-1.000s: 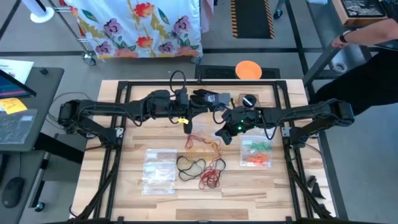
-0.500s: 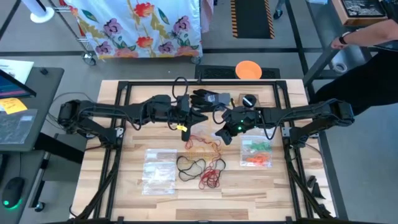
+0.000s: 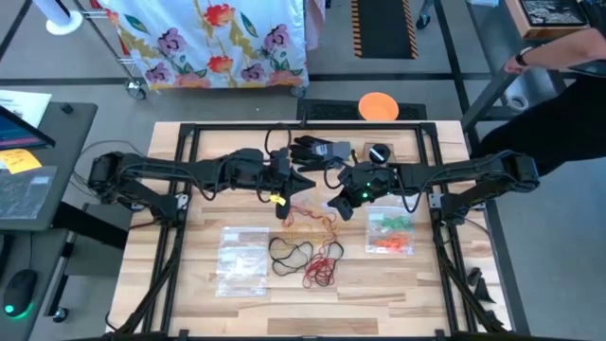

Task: Sort rubber bands
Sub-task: Put the yellow rubber band into the transparent zip bag

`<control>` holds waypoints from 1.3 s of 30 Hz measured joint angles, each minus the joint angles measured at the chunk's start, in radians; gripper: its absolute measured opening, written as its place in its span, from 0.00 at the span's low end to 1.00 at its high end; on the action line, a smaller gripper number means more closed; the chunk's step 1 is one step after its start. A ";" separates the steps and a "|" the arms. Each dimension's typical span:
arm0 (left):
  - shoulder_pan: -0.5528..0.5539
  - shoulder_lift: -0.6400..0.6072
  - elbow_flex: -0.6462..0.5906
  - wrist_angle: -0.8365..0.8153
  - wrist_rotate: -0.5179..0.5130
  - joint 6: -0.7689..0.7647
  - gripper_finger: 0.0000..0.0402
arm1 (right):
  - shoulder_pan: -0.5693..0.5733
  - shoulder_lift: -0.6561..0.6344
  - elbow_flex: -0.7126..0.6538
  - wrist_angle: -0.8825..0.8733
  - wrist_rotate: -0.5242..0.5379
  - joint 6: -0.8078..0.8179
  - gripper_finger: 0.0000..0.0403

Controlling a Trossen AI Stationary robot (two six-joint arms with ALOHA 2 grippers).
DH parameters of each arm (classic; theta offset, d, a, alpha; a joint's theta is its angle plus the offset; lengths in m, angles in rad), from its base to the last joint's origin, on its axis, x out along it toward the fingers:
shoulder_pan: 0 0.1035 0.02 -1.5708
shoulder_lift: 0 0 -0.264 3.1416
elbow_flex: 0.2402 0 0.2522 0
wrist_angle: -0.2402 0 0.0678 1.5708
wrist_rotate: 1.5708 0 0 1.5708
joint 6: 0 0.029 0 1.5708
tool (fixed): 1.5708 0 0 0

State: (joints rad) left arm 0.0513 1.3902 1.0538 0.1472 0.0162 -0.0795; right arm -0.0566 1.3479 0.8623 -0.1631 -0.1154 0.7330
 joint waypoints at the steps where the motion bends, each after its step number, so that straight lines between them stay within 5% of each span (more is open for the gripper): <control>1: 0.000 0.002 0.000 0.001 -0.003 0.000 0.00 | 0.000 0.000 0.000 0.000 0.000 0.000 0.01; 6: 0.000 0.019 0.000 -0.001 -0.064 0.011 0.03 | -0.004 0.000 0.000 0.000 0.000 0.000 0.01; 18: 0.000 0.016 0.000 -0.027 -0.114 -0.025 0.34 | -0.004 0.000 0.000 -0.001 0.000 0.000 0.01; 24: -0.002 -0.001 0.000 -0.041 -0.113 -0.004 0.34 | -0.004 0.000 0.000 -0.002 -0.013 -0.001 0.01; 33: -0.064 -0.012 -0.027 -0.415 -0.038 -0.014 0.33 | -0.012 0.000 0.000 -0.019 -0.016 -0.007 0.01; 39: -0.161 0.040 -0.152 -0.317 -0.032 -0.061 0.33 | -0.035 0.000 0.000 -0.015 -0.014 -0.008 0.01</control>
State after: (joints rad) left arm -0.1096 1.4299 0.9022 -0.1695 -0.0162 -0.1401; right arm -0.0915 1.3476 0.8627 -0.1783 -0.1299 0.7254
